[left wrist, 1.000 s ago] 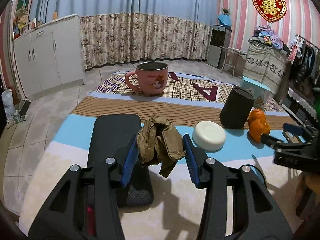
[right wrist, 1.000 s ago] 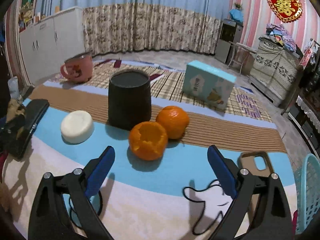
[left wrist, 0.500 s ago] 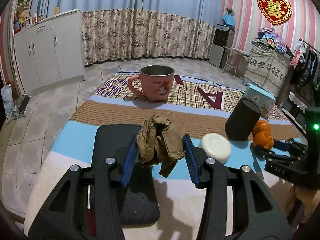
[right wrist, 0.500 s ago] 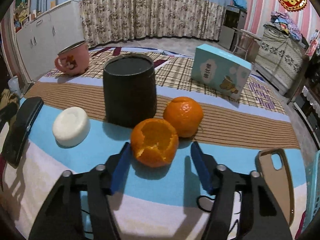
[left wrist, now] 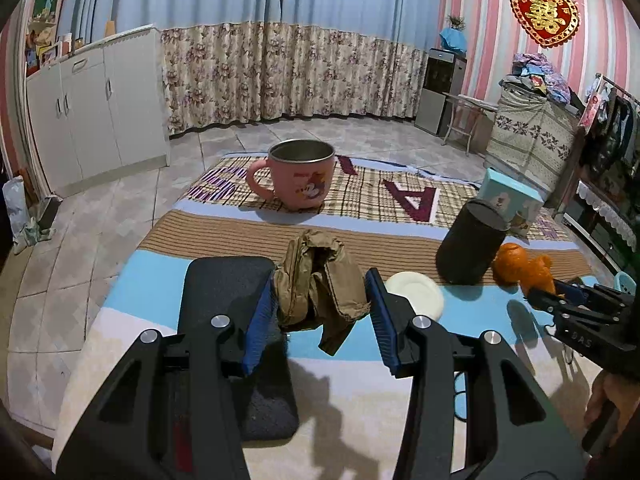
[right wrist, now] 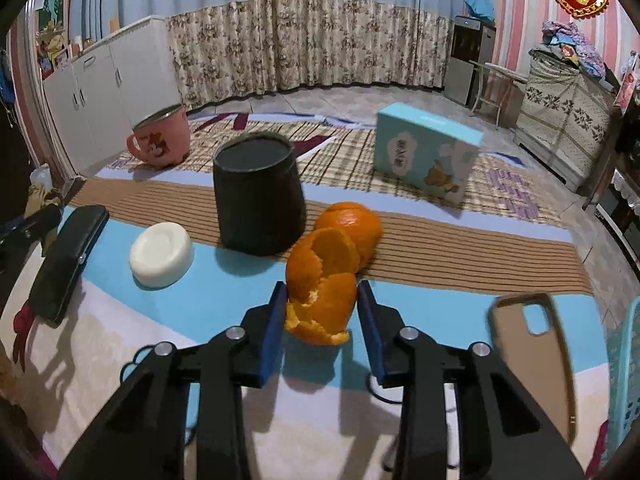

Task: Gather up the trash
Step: 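Carry the brown paper and orange peel over the blue basket with both tools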

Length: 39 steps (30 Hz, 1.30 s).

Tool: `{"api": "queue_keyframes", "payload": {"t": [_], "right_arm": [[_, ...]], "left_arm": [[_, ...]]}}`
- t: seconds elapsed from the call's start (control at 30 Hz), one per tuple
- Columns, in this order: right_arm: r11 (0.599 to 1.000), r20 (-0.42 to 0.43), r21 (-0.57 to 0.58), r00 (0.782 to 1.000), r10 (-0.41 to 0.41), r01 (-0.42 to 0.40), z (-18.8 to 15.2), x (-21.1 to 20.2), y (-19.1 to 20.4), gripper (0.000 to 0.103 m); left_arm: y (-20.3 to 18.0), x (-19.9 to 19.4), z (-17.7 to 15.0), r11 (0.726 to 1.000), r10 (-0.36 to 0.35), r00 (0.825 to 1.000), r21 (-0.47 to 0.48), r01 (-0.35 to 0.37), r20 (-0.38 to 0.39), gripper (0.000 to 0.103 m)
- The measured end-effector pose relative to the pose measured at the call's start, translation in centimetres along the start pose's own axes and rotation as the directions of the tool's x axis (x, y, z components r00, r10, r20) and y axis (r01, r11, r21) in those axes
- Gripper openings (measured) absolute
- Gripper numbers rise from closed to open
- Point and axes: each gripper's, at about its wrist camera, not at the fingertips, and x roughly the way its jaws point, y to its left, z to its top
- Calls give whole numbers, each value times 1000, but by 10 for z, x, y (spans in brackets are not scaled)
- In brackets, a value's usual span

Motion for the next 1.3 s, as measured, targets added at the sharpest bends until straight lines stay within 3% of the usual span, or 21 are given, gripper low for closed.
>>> {"api": "queue_keyframes", "payload": {"t": [0.33, 0.67, 1.3], "right_arm": [[999, 58, 3, 998, -36, 35, -5, -54, -52, 36], [996, 98, 41, 992, -82, 78, -14, -103, -112, 36], [983, 116, 132, 983, -142, 127, -50, -144, -203, 36]], "left_arm": [[-42, -29, 3, 998, -42, 999, 39, 40, 27, 44], [-104, -55, 2, 990, -127, 991, 72, 125, 34, 44], [-207, -76, -16, 964, -203, 979, 171, 201, -7, 44]]}}
